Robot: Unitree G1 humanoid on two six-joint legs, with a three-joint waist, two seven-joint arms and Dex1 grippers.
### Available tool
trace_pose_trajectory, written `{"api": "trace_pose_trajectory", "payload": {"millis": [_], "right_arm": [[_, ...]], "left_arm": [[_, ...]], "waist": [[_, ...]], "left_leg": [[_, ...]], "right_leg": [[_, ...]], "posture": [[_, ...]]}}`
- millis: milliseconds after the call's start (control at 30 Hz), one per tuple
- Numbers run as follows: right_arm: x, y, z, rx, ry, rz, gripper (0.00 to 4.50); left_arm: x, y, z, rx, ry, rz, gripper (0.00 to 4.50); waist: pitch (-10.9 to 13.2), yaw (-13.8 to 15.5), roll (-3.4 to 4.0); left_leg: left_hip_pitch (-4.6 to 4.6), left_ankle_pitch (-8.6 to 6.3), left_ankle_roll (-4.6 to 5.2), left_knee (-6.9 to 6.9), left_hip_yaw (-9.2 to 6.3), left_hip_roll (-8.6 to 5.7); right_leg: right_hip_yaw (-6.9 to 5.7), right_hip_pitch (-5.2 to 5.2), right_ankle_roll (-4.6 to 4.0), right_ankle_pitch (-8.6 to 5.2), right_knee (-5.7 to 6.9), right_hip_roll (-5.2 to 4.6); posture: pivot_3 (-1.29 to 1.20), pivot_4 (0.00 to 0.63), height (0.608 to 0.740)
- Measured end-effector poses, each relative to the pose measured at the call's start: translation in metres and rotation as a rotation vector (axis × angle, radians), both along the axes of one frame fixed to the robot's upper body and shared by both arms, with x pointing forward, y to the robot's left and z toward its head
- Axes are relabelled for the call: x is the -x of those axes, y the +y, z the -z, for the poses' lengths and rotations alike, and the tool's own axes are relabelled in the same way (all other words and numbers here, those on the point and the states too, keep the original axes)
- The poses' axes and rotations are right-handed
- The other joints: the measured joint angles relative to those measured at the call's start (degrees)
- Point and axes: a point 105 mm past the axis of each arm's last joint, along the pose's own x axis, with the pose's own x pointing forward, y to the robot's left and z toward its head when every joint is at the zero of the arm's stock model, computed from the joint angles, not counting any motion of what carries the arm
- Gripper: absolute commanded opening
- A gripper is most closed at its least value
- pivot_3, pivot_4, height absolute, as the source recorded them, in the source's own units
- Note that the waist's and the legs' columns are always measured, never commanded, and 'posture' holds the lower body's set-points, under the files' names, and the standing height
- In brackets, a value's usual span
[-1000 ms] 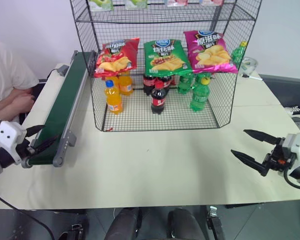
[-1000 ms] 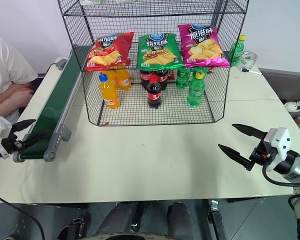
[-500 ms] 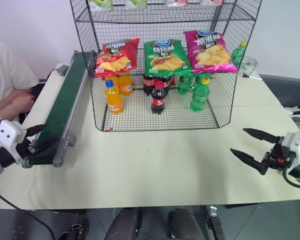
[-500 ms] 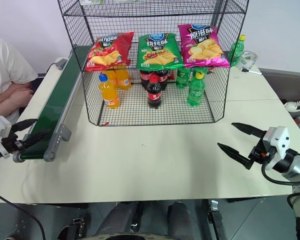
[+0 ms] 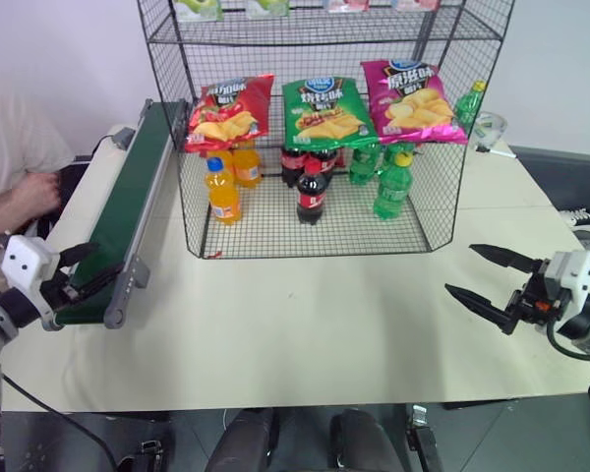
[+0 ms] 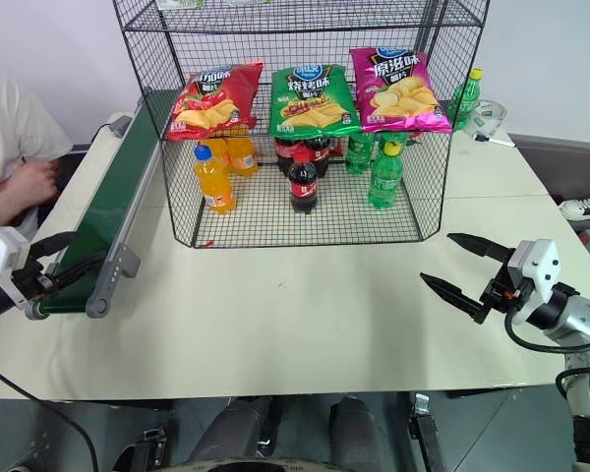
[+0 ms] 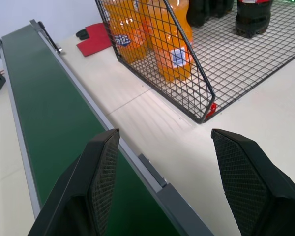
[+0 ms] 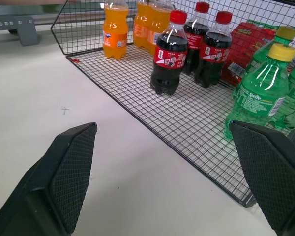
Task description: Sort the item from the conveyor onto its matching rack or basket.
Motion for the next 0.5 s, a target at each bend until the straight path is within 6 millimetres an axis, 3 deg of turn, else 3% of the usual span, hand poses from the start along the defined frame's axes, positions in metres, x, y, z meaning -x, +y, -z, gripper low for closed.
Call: {"api": "trace_pose_trajectory", "payload": {"millis": [500], "right_arm": [[-0.0034, 0.0033, -0.0030, 0.000, -0.012, -0.014, 4.50]], "left_arm": [[0.0006, -0.0017, 0.0036, 0.012, 0.000, -0.005, 3.09]], "waist": [[0.0, 0.0, 0.00]], "left_leg": [[0.00, 0.00, 0.00, 0.00, 0.00, 0.00]], "right_leg": [[0.00, -0.01, 0.00, 0.00, 0.00, 0.00]], "posture": [[0.00, 0.150, 0.740]]}}
